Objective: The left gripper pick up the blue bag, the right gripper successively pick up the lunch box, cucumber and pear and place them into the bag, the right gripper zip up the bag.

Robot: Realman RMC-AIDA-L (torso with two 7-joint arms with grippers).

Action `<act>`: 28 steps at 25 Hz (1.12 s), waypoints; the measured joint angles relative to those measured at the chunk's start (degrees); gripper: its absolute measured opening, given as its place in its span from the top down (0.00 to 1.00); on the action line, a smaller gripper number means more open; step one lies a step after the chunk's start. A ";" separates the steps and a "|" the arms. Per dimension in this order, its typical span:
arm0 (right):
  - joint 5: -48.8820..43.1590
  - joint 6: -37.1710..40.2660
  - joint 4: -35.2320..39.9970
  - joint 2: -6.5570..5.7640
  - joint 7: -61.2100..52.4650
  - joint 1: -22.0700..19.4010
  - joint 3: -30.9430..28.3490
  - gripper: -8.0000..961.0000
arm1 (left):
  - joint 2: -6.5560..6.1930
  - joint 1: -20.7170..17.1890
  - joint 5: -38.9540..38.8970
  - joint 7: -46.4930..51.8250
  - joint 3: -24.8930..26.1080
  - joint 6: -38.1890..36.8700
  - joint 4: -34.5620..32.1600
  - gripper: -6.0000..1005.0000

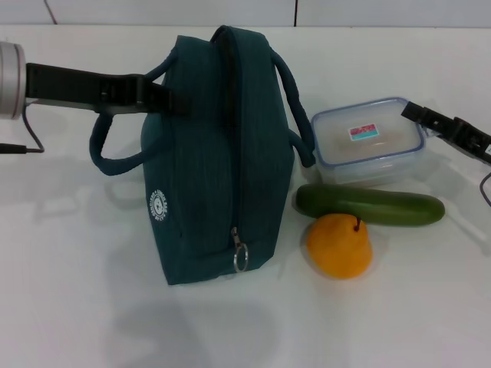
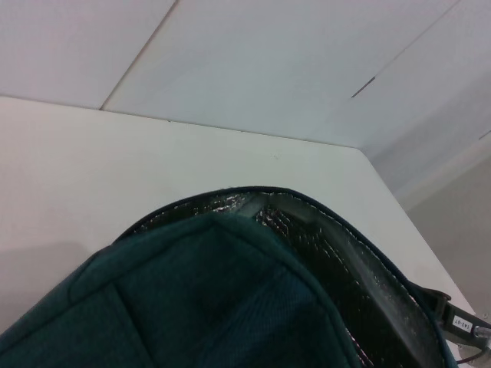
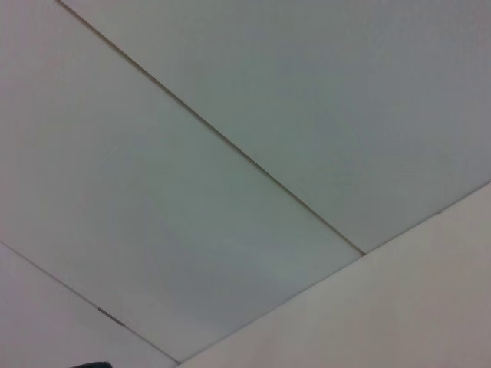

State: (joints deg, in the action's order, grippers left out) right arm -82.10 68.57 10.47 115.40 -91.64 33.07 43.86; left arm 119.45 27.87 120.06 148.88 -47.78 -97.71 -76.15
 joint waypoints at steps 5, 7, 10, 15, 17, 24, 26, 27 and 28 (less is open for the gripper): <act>1.11 0.39 -0.01 0.00 -0.02 -0.03 0.00 0.56 | 0.00 0.00 0.00 -0.48 0.07 0.15 0.04 0.95; 1.24 0.56 -0.01 0.00 -0.03 -0.05 0.00 0.64 | 0.00 -0.01 0.00 -0.51 0.11 0.16 0.04 0.95; 1.43 0.98 -0.01 0.00 -0.22 0.13 0.10 0.68 | 0.00 -0.01 0.00 -0.52 0.14 0.21 0.09 0.94; 1.35 1.01 -0.01 0.07 -0.53 0.49 0.57 0.70 | -0.03 0.03 -0.01 -0.56 0.13 0.62 0.50 0.95; 1.27 1.08 -0.01 0.19 -0.58 0.54 0.60 0.71 | -0.10 0.27 -0.01 -0.67 0.14 0.69 1.21 0.95; 1.94 1.56 -0.03 0.43 -0.63 0.38 0.02 0.83 | -0.18 0.61 -0.01 -1.10 0.15 0.69 2.17 0.95; 2.82 1.57 -0.14 0.44 -0.67 0.11 0.01 0.86 | -0.18 0.61 -0.01 -1.11 0.15 0.69 2.13 0.95; 2.82 1.57 -0.14 0.44 -0.67 0.11 0.01 0.88 | -0.18 0.61 -0.01 -1.12 0.15 0.69 2.09 0.95; 3.95 1.58 -0.48 0.44 -0.70 -0.12 0.00 0.89 | -0.20 0.61 -0.25 -1.16 0.17 0.69 2.04 0.95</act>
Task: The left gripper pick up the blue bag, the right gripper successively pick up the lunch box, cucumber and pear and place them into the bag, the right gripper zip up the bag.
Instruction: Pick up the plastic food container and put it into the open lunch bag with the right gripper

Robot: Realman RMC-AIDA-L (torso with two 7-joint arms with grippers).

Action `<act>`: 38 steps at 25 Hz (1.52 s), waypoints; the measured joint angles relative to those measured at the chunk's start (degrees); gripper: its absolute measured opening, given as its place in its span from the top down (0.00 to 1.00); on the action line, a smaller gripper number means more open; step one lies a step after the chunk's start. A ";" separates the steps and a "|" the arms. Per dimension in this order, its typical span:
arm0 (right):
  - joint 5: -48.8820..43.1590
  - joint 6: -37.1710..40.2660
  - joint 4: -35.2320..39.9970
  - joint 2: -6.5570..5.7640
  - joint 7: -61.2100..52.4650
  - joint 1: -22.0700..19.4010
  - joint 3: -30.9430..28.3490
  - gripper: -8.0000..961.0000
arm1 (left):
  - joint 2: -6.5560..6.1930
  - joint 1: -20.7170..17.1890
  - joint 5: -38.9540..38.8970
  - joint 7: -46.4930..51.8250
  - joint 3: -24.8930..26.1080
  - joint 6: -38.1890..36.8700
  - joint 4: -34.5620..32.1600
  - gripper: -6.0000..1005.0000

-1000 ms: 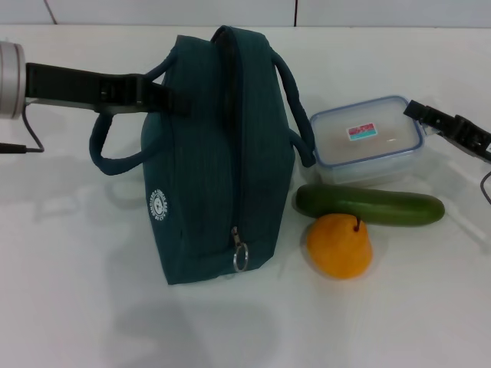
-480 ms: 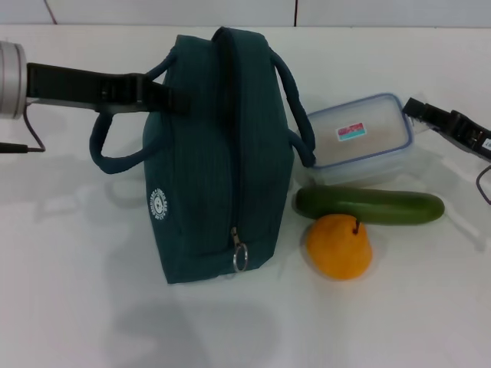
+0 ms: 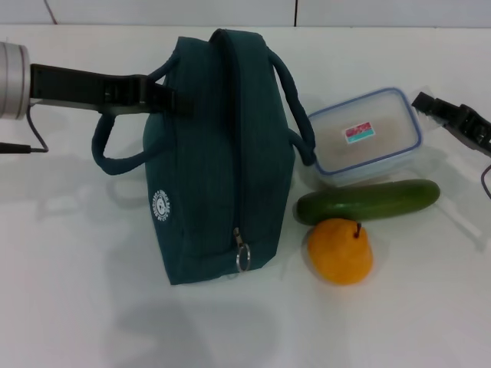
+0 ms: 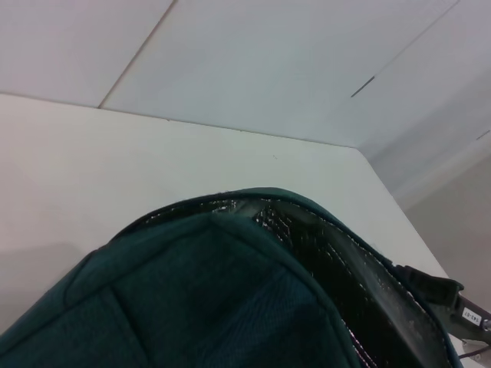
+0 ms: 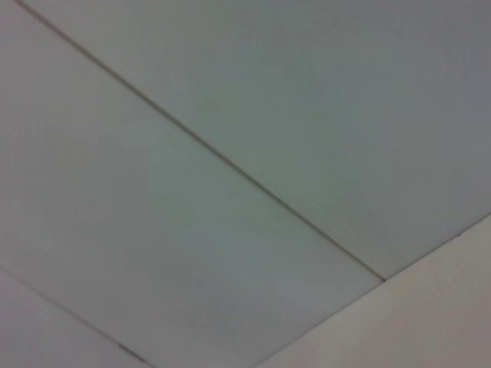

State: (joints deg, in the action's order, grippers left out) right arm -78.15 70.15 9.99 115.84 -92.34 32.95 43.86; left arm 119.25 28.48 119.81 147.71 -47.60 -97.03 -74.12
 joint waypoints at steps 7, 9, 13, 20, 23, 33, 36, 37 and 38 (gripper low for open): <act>5.69 1.31 -1.20 -0.13 -0.21 -1.76 -0.01 0.89 | -0.16 -0.56 -2.79 -0.41 0.08 -0.07 -0.23 0.95; 8.59 2.70 -1.26 -0.17 -0.81 -3.35 -0.03 0.89 | -0.17 -0.71 -3.58 -0.71 0.11 -0.11 -0.28 0.95; 12.24 5.35 -1.76 -0.32 -1.00 -4.84 -0.08 0.89 | -0.52 -1.40 -7.61 -1.51 0.15 -0.30 -0.31 0.95; 18.05 10.11 -2.35 -0.44 -1.52 -6.88 -0.10 0.89 | -0.87 -1.94 -9.98 -1.62 0.14 -0.53 -0.62 0.94; 20.27 12.11 -2.82 -0.45 -2.05 -7.40 -0.10 0.89 | -0.87 -2.00 -9.96 -1.39 0.09 -0.55 -1.07 0.94; 23.87 14.87 -3.22 -0.35 -4.50 -7.22 -0.09 0.89 | -0.94 -2.03 -9.70 -1.21 -0.14 -0.62 -1.37 0.94; 24.16 15.02 -3.22 -0.35 -5.72 -7.11 -0.10 0.89 | -0.95 -2.03 -9.67 -1.21 -0.18 -0.62 -1.38 0.94; 24.29 15.05 -3.22 -0.35 -6.31 -7.10 -0.09 0.89 | -0.95 -2.03 -9.66 -1.22 -0.19 -0.62 -1.37 0.94; 24.46 15.08 -3.22 -0.33 -6.74 -7.10 -0.09 0.89 | -0.95 -2.02 -9.65 -1.25 -0.20 -0.62 -1.32 0.95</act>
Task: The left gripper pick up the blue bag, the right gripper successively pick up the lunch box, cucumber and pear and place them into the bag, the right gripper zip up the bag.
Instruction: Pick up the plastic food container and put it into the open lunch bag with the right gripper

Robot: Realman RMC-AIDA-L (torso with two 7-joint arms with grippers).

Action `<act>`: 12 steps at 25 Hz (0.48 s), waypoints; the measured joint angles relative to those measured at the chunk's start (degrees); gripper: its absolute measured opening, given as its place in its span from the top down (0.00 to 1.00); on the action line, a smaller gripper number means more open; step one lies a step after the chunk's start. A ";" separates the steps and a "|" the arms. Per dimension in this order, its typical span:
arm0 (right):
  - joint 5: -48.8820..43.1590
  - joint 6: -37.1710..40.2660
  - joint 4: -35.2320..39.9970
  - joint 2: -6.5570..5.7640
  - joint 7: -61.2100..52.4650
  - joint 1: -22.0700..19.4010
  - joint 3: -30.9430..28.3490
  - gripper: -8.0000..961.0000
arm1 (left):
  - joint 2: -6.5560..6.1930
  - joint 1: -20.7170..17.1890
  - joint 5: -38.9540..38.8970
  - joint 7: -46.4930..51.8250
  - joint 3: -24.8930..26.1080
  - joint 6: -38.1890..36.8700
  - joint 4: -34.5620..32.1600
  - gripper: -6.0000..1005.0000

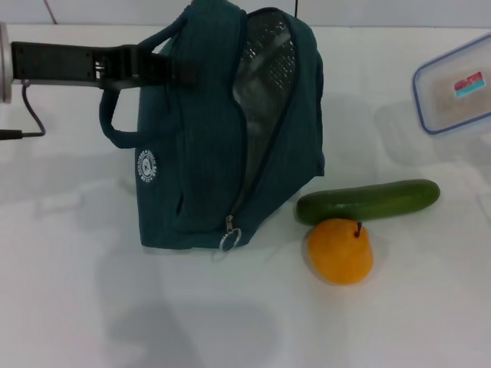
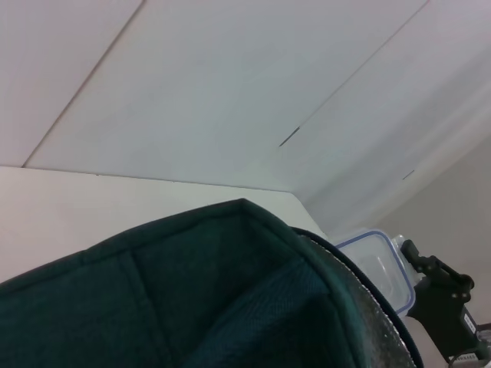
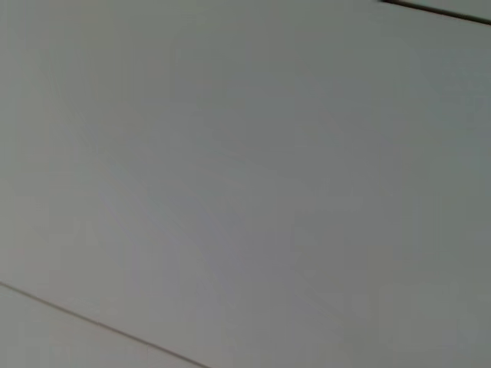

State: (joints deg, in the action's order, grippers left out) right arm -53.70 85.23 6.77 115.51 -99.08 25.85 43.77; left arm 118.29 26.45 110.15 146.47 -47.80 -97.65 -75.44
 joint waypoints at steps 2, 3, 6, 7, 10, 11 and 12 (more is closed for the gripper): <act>0.58 0.30 0.00 0.13 -0.98 0.03 0.00 0.89 | 0.00 0.03 0.07 -0.11 -0.02 0.00 0.17 0.95; 0.90 0.65 0.00 0.21 -1.64 0.05 0.01 0.89 | 0.00 0.09 0.14 -0.16 -0.05 0.00 0.26 0.95; 1.54 2.15 -0.16 0.35 -3.85 0.45 0.01 0.89 | 0.00 0.22 0.34 -0.21 -0.13 0.00 0.38 0.95; 2.15 2.77 -0.64 0.40 -4.41 0.94 0.01 0.89 | 0.00 0.24 0.37 -0.23 -0.16 0.00 0.39 0.95; 4.69 5.06 -3.00 0.53 -5.32 2.87 0.01 0.89 | 0.00 0.38 0.41 -0.32 -0.18 0.00 0.42 0.95; 5.26 5.80 -3.70 0.57 -5.69 3.75 0.06 0.89 | 0.00 0.46 0.41 -0.36 -0.19 0.00 0.42 0.95; 5.48 6.28 -4.16 0.61 -6.26 4.66 0.18 0.89 | 0.00 0.47 0.42 -0.36 -0.19 0.00 0.46 0.95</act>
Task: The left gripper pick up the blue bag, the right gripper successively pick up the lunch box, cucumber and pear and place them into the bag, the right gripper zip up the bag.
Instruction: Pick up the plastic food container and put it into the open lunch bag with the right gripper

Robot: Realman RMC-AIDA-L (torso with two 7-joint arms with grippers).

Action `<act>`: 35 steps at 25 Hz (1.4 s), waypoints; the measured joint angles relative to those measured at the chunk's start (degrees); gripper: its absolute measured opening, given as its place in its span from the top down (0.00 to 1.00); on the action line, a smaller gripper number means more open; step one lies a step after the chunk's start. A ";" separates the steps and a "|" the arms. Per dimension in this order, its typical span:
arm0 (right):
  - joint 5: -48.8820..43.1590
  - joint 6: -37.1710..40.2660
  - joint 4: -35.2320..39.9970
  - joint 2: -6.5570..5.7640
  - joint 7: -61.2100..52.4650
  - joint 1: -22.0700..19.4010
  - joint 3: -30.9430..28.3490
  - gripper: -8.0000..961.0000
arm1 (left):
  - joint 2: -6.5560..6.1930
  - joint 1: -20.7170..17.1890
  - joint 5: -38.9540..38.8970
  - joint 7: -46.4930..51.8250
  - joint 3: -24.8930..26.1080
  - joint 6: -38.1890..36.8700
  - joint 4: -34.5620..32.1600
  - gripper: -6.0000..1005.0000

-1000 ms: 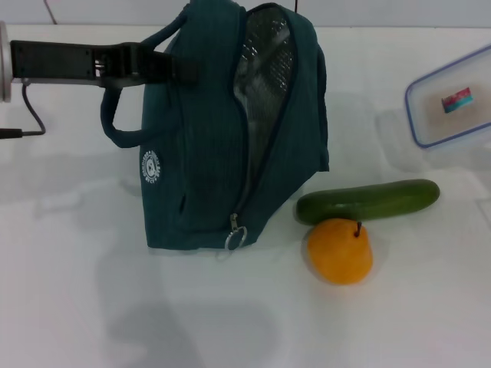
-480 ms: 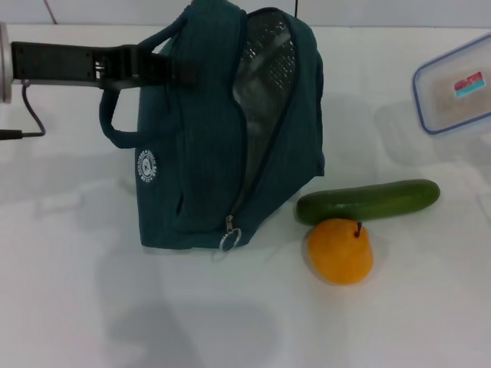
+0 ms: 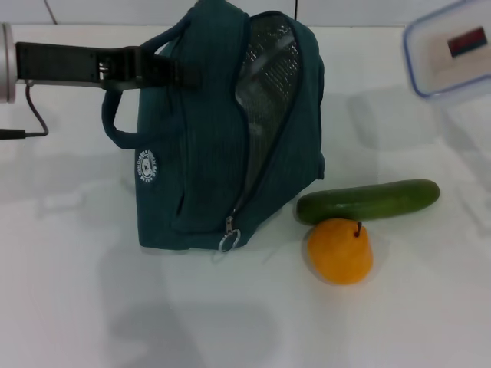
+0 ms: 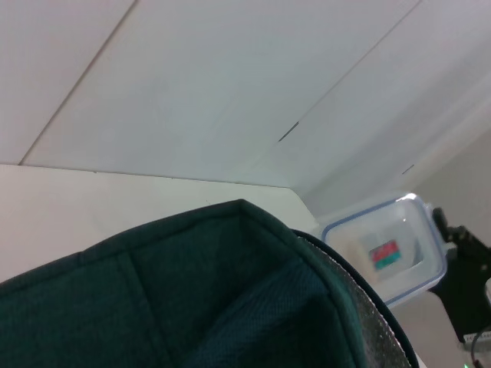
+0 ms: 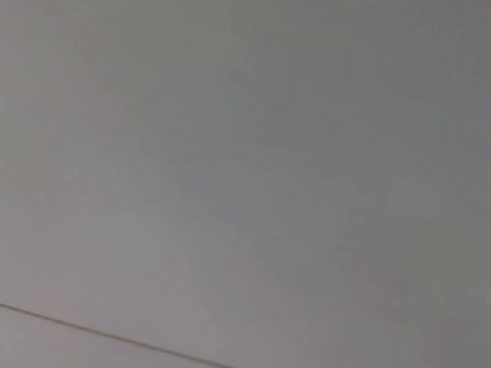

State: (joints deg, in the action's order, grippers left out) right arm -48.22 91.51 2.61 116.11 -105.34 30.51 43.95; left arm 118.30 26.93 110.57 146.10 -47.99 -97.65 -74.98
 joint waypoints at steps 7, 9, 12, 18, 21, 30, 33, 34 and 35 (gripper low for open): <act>0.47 3.09 -2.68 0.11 -4.14 5.64 -0.27 0.89 | 0.03 0.47 0.00 -0.02 -0.15 0.00 0.08 0.94; 0.71 4.38 -3.66 0.10 -4.98 7.52 -0.31 0.89 | 0.13 0.53 0.00 -0.06 -0.19 0.00 0.12 0.94; 0.84 6.52 -5.21 0.09 -6.06 11.32 -0.30 0.89 | 0.18 0.71 0.00 -0.13 -0.65 0.03 0.24 0.94; 0.51 8.19 -7.80 0.07 -6.99 17.67 -0.06 0.89 | 0.12 1.50 0.80 -0.30 -2.66 0.24 0.42 0.95; -0.50 7.83 -9.39 0.07 -6.67 20.14 0.24 0.89 | 0.41 2.18 1.43 -1.06 -2.86 0.38 1.13 0.95; -4.87 4.02 -9.93 0.07 -5.05 19.58 -0.07 0.89 | 0.44 3.80 1.49 -2.66 -2.51 0.82 4.85 0.95; -6.15 2.56 -9.95 0.07 -4.56 19.06 0.03 0.89 | 0.40 3.57 1.40 -2.66 -2.44 1.30 4.85 0.95; -7.19 1.80 -9.96 0.07 -4.40 18.93 0.00 0.89 | 0.40 3.57 1.40 -2.66 -2.44 1.30 4.85 0.95; -8.13 1.13 -9.96 0.07 -4.26 18.89 -0.11 0.89 | 0.35 3.49 1.29 -2.67 -2.42 1.43 4.85 0.95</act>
State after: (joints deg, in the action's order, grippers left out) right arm -56.35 92.63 -7.35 116.19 -109.60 49.40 43.84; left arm 118.65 30.42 111.86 143.44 -50.41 -96.21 -70.13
